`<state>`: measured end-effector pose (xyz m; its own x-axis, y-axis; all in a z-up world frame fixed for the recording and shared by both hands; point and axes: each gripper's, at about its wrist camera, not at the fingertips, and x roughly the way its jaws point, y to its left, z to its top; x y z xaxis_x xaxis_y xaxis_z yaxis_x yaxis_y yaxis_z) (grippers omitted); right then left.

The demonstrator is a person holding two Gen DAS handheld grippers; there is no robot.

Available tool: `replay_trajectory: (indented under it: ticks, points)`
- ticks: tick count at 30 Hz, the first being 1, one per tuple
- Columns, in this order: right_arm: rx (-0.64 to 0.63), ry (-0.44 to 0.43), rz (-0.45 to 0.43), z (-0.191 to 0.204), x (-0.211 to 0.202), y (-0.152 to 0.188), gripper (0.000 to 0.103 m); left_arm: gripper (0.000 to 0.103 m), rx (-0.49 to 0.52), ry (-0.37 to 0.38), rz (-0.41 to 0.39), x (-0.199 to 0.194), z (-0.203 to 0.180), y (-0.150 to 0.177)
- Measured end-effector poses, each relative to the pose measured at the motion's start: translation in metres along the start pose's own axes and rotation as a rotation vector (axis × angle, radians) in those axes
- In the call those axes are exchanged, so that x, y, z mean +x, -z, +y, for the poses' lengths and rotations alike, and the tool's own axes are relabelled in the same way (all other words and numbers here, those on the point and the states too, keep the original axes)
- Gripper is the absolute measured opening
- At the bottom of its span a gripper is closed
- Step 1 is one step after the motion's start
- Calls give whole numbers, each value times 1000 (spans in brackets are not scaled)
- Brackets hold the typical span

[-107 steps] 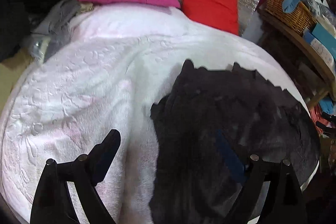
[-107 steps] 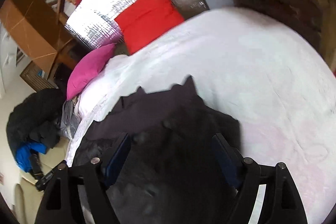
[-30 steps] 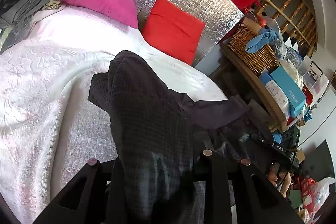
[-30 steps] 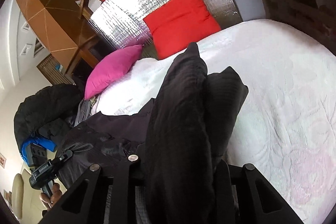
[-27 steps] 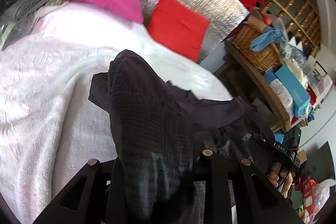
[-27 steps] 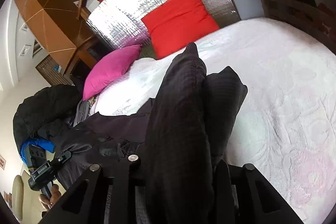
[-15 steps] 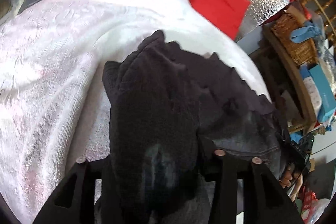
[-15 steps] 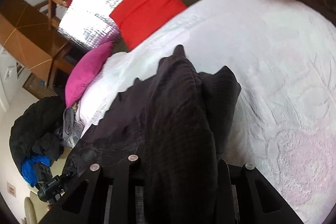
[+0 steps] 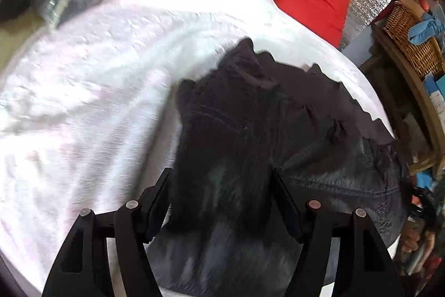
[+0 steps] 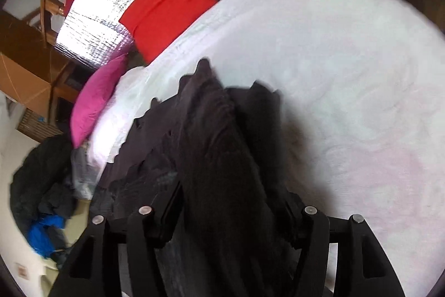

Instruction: Fold large clothes

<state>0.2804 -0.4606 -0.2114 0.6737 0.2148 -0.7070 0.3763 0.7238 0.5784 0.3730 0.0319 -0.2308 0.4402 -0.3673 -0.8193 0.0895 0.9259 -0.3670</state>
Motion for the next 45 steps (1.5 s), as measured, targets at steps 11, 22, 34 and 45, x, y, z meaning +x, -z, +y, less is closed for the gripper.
replay_trajectory:
  ticks: [11,22,34,45]
  points:
    - [-265,-14,-236,73,-46,21,55,71,102,-31,-286,-49,-41,-3]
    - [-362,35,-34,100,43,37,38,71,161,-188,-62,27,-57,-11]
    - [-154,50,-118,41,-6,1,34,71,168,-173,-119,-5,-53,-1]
    - [-142,101,-106,-2,-52,13,79,85,61,-275,-62,-10,0,8]
